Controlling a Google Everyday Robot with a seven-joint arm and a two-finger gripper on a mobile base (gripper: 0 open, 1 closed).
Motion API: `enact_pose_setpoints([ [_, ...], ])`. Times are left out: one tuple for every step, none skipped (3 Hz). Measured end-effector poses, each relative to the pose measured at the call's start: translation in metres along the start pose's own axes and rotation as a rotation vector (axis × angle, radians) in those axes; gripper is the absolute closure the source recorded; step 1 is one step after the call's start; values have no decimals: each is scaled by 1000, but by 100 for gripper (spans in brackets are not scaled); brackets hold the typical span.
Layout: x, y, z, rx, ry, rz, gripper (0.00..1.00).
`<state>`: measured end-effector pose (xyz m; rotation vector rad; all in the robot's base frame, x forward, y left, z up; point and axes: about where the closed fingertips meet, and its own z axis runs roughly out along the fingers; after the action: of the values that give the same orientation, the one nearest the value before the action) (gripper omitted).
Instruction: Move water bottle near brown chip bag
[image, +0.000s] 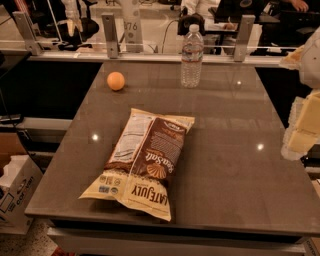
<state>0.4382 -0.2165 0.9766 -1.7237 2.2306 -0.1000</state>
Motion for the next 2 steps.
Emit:
enact_pose_setpoints([
  [0, 0, 0, 0, 0, 0, 0],
  [-3, -9, 4, 11, -10, 16, 0],
])
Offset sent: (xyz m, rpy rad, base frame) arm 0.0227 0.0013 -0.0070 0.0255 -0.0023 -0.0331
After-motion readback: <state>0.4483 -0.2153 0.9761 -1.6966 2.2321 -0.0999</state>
